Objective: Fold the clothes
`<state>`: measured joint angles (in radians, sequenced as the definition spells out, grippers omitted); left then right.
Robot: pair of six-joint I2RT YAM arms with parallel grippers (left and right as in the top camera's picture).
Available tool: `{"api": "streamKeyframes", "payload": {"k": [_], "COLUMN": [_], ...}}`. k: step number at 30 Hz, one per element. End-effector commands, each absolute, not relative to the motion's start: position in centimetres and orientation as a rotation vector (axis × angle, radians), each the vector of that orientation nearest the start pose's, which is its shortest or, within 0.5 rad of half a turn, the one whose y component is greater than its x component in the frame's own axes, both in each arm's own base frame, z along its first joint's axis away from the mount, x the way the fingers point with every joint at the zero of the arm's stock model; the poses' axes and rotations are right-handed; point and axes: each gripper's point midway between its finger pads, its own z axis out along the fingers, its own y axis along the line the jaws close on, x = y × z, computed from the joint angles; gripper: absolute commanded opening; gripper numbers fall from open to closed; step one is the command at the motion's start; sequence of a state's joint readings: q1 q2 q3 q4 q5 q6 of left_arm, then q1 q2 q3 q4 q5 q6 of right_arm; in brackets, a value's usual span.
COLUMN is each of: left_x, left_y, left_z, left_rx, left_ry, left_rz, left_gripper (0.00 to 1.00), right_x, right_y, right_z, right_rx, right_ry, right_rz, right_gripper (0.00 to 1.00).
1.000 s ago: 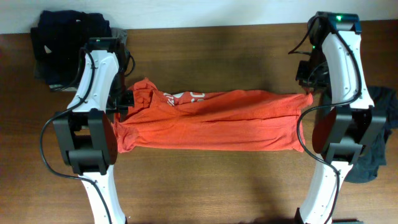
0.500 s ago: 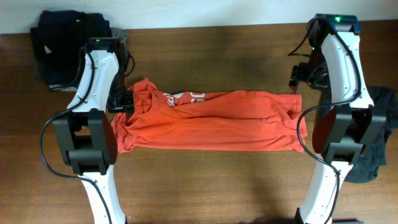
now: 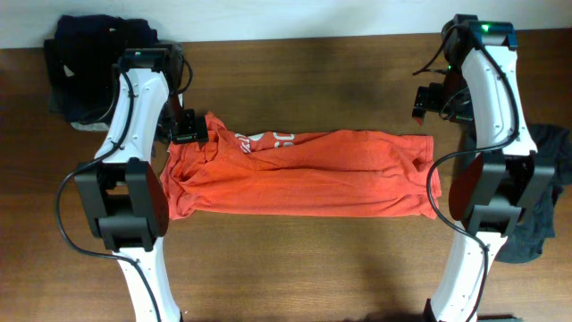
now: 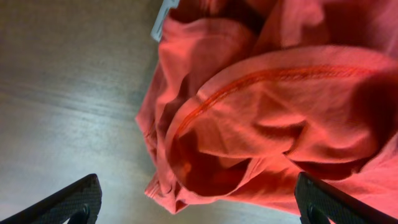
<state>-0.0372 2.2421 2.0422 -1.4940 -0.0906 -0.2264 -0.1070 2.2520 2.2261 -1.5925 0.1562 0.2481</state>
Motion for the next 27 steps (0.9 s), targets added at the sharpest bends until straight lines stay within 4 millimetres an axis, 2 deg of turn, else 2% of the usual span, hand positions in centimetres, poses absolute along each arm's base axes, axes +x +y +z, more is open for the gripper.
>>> {"api": "streamKeyframes", "payload": {"k": [1, 5, 8, 12, 15, 18, 27], "left_x": [41.8, 43.0, 43.7, 44.2, 45.0, 46.5, 49.2], "left_y": [-1.2, -3.9, -5.6, -6.6, -7.6, -8.2, -8.2], "left_z": [9.6, 9.7, 10.0, 10.0, 10.1, 10.2, 10.5], "left_rx": [-0.207, -0.027, 0.069, 0.103, 0.140, 0.166, 0.177], "left_ry": [3.192, 3.148, 3.098, 3.072, 3.036, 2.971, 2.865], "left_rz": [0.041, -0.208, -0.355, -0.362, -0.358, -0.353, -0.303], "left_gripper": [0.99, 0.99, 0.98, 0.84, 0.86, 0.93, 0.93], "right_x": [41.4, 41.5, 41.9, 42.2, 42.6, 42.9, 42.9], "right_y": [-7.7, -7.8, -7.2, -6.5, -6.2, -5.9, -5.9], "right_z": [14.3, 14.1, 13.8, 13.3, 13.2, 13.2, 13.1], "right_rx": [0.492, 0.406, 0.358, 0.360, 0.359, 0.358, 0.359], "right_ry": [3.096, 3.115, 3.119, 3.123, 3.113, 3.106, 3.106], "right_rz": [-0.267, -0.253, -0.178, -0.108, -0.075, -0.051, -0.046], "right_gripper": [0.99, 0.99, 0.98, 0.99, 0.98, 0.99, 0.99]}}
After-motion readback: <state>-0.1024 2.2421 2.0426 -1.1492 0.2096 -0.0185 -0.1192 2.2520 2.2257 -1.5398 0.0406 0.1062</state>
